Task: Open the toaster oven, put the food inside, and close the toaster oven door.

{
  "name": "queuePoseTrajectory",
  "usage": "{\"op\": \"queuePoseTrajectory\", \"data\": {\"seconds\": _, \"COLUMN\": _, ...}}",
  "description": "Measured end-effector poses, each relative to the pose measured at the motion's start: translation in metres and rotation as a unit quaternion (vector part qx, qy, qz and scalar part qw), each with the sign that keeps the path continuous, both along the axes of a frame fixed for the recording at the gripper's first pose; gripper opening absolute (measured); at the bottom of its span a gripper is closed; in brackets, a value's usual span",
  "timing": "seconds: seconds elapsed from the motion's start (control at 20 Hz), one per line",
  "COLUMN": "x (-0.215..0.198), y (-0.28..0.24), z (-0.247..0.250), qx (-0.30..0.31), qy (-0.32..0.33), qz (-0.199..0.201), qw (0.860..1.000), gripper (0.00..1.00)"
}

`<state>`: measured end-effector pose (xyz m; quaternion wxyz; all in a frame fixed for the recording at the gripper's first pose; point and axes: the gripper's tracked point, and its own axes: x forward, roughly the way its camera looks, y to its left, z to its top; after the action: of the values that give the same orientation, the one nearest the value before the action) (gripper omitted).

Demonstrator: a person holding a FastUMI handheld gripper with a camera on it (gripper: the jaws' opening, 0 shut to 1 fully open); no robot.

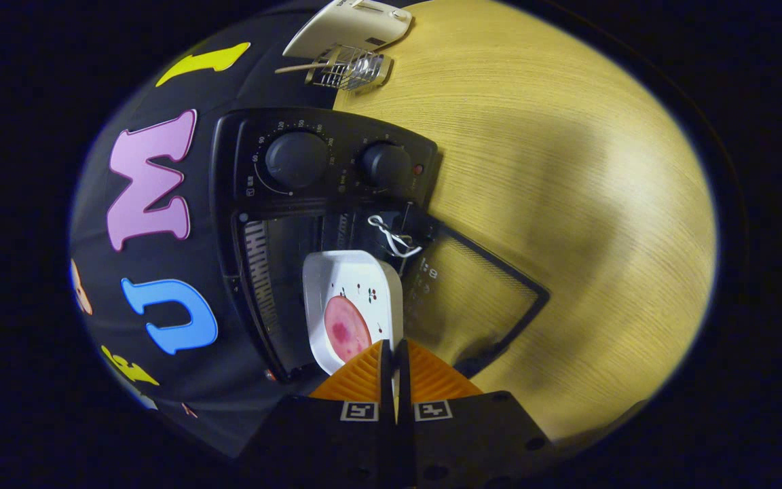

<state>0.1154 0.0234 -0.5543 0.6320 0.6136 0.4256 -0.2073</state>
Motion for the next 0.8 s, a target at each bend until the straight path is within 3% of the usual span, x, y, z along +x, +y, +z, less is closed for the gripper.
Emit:
{"op": "queuePoseTrajectory", "data": {"seconds": 0.45, "x": 0.068, "y": 0.027, "z": -0.021, "qx": 0.013, "qy": 0.009, "qz": -0.123, "qw": 0.992, "gripper": 0.05}}
{"op": "queuePoseTrajectory", "data": {"seconds": 0.8, "x": 0.085, "y": 0.027, "z": -0.030, "qx": 0.004, "qy": 0.023, "qz": -0.152, "qw": 0.988, "gripper": 0.06}}
